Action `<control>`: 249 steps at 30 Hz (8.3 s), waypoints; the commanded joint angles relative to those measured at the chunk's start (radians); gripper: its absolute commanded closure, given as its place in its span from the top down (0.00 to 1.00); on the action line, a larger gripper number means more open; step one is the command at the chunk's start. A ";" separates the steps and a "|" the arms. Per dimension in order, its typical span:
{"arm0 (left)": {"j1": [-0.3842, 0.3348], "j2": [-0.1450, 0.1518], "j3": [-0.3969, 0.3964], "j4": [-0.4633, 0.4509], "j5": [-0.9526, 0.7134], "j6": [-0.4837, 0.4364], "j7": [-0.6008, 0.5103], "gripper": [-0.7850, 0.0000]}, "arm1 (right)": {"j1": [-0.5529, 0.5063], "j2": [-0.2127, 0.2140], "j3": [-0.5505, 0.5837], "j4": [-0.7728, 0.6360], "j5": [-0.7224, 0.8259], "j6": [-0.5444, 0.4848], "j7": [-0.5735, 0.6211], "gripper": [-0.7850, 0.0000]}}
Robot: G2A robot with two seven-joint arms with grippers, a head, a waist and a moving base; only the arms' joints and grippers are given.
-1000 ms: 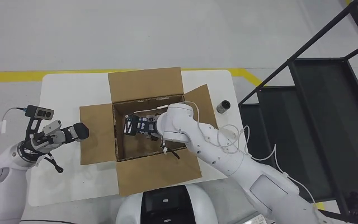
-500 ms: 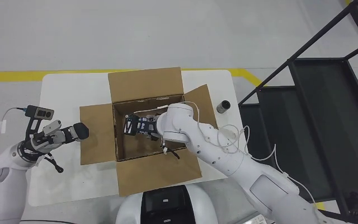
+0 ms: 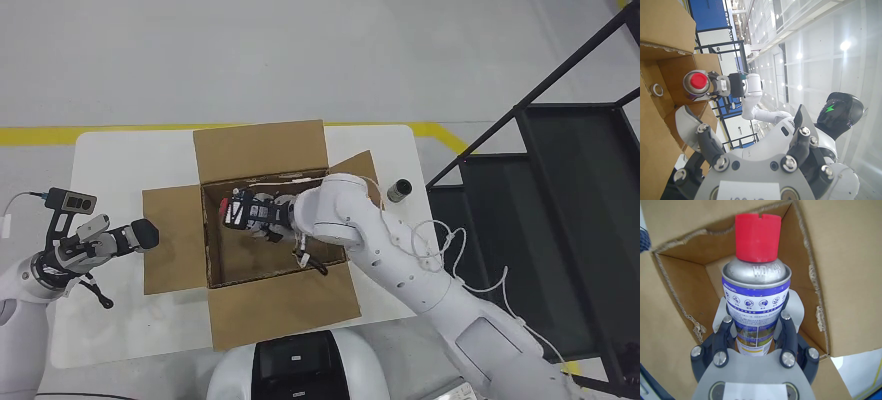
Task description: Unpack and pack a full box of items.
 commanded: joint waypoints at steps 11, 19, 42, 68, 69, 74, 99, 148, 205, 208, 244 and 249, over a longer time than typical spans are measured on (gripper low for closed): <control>0.000 0.000 0.000 0.000 0.000 0.000 0.000 1.00 | -0.423 0.109 0.516 -0.401 0.049 -0.309 -0.419 0.00; 0.000 0.000 0.000 0.000 0.000 0.000 0.000 1.00 | -0.610 0.129 0.685 -0.418 0.036 -0.380 -0.676 0.00; 0.000 0.000 0.000 0.000 0.000 0.000 0.000 1.00 | -0.634 0.146 0.858 -0.314 0.202 -0.379 -0.813 0.00; 0.000 0.000 0.000 0.000 0.000 0.000 0.000 1.00 | -0.691 0.182 0.985 0.037 -0.013 -0.417 -1.342 0.00; 0.000 0.000 0.000 0.000 0.000 0.000 0.000 1.00 | -0.691 0.182 0.985 0.037 -0.013 -0.417 -1.342 0.00; 0.000 0.000 0.000 0.000 0.000 0.000 0.000 1.00 | -0.706 0.183 0.997 0.034 -0.011 -0.345 -1.327 0.00; 0.000 0.000 0.000 0.000 0.000 0.000 0.000 1.00 | -0.347 0.181 0.762 0.893 -0.373 -0.054 -1.781 0.00; 0.000 0.000 0.000 0.000 0.000 0.000 0.000 1.00 | -0.428 0.262 0.749 0.680 -0.395 -0.052 -2.084 1.00; 0.000 0.000 0.000 0.000 0.000 0.000 0.000 1.00 | -0.424 0.296 0.558 -0.243 -0.219 -0.303 -0.761 1.00; 0.000 0.000 0.000 0.000 0.000 0.000 0.000 1.00 | -0.424 0.296 0.558 -0.243 -0.219 -0.303 -0.761 1.00; 0.000 0.000 0.000 0.000 0.000 0.000 0.000 1.00 | -0.424 0.296 0.558 -0.243 -0.219 -0.303 -0.761 1.00; 0.000 0.000 0.000 0.000 0.000 0.000 0.000 1.00 | -0.424 0.296 0.558 -0.243 -0.219 -0.303 -0.761 1.00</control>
